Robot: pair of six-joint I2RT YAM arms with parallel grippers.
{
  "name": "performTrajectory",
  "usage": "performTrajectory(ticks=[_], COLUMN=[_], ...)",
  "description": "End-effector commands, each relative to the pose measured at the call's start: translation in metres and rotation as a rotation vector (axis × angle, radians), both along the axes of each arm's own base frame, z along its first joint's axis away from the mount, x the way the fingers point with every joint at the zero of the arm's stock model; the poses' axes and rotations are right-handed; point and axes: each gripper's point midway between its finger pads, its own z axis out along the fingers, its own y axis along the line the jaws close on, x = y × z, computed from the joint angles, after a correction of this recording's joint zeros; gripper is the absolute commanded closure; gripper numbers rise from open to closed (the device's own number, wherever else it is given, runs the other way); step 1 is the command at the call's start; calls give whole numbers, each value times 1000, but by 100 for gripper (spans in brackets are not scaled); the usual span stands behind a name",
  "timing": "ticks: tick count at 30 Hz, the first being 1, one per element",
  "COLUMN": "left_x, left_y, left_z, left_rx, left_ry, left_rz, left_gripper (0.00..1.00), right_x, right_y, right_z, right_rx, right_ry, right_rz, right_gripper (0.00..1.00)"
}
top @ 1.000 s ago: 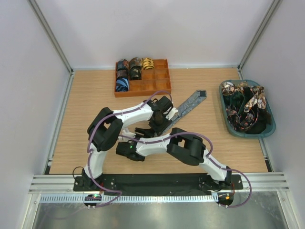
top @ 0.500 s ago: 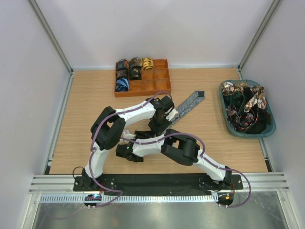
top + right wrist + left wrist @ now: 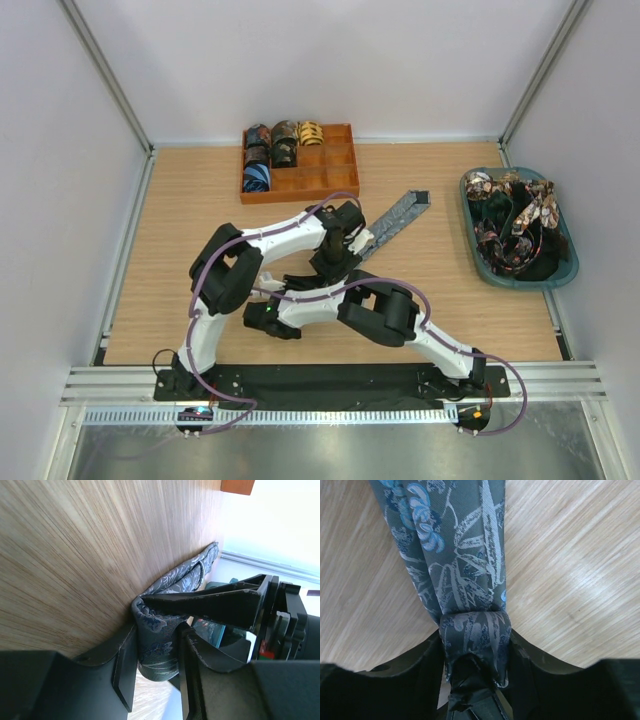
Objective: Roll the ties
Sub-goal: Roll the tie
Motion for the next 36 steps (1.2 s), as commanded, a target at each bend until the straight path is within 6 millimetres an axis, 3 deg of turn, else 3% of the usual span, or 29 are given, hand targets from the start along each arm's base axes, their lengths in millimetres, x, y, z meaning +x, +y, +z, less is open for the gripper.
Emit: performTrajectory(ticks=[1, 2, 9, 11, 13, 15, 16, 19, 21, 24, 28, 29, 30, 36], left_x=[-10, -2, 35, 45, 54, 57, 61, 76, 85, 95, 93, 91, 90, 74], left_y=[9, 3, -12, -13, -18, -18, -22, -11, 6, 30, 69, 78, 88, 165], left_z=[19, 30, 70, 84, 109, 120, 141, 164, 191, 234, 254, 246, 261, 266], left_rx=[18, -7, -118, -157, -227, -261, -325, -361, -385, -515, -602, -594, -636, -739], left_ry=[21, -15, -205, -255, -328, -373, -427, -547, -645, -793, -883, -885, -925, -1074], left_rz=[-12, -10, 10, 28, 77, 102, 110, 189, 283, 418, 579, 613, 659, 1095], left_gripper=[49, 42, 32, 24, 23, 22, 22, 21, 21, 19, 11, 4, 1, 0], right_x=[-9, -10, -11, -14, -16, -20, -21, -24, -21, -22, -25, -27, -23, -34], right_y=[-2, -1, 7, 11, 15, 26, 25, 31, 37, 35, 31, 37, 33, 36], right_z=[-24, -24, -11, -7, -10, -7, -7, -2, 9, 8, 11, 10, 11, 9], right_rx=[114, 121, 234, 275, 319, 402, 422, 529, 613, 678, 792, 834, 858, 989], right_ry=[139, 140, 152, 169, 195, 232, 247, 300, 318, 369, 458, 494, 506, 690], right_rz=[-58, -57, -49, -47, -42, -27, -29, -21, -15, -14, -13, 2, -10, 28], right_gripper=[68, 68, 68, 68, 68, 68, 68, 68, 68, 67, 67, 67, 67, 68])
